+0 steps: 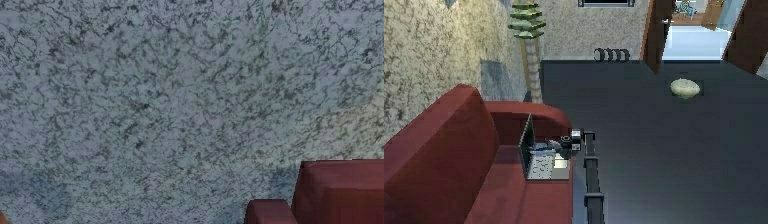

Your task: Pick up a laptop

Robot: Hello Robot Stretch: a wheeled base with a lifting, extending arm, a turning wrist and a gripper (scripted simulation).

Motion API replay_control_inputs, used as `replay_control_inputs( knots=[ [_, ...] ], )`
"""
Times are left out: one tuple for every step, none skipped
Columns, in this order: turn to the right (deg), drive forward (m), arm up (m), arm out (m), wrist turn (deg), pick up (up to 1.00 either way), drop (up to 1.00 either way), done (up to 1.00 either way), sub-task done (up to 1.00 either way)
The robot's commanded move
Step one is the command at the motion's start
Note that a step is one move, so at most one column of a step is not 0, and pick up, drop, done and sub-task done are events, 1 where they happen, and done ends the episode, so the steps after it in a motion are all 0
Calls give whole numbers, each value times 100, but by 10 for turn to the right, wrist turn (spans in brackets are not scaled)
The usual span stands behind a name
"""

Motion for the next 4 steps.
replay_control_inputs(
  knots=[
    [0, 0, 0, 0, 360, 0, 0, 0, 0],
    [0, 0, -30, 0, 0, 0, 0, 0, 0],
    [0, 0, 0, 0, 0, 100, 0, 0, 0],
    [0, 0, 10, 0, 0, 0, 0, 0, 0]
  ],
)
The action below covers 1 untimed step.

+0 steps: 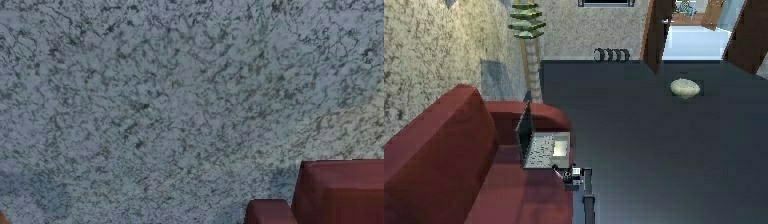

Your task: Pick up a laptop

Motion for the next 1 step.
replay_control_inputs(
  knots=[
    [0, 0, 0, 0, 0, 0, 0, 100, 0]
  ],
)
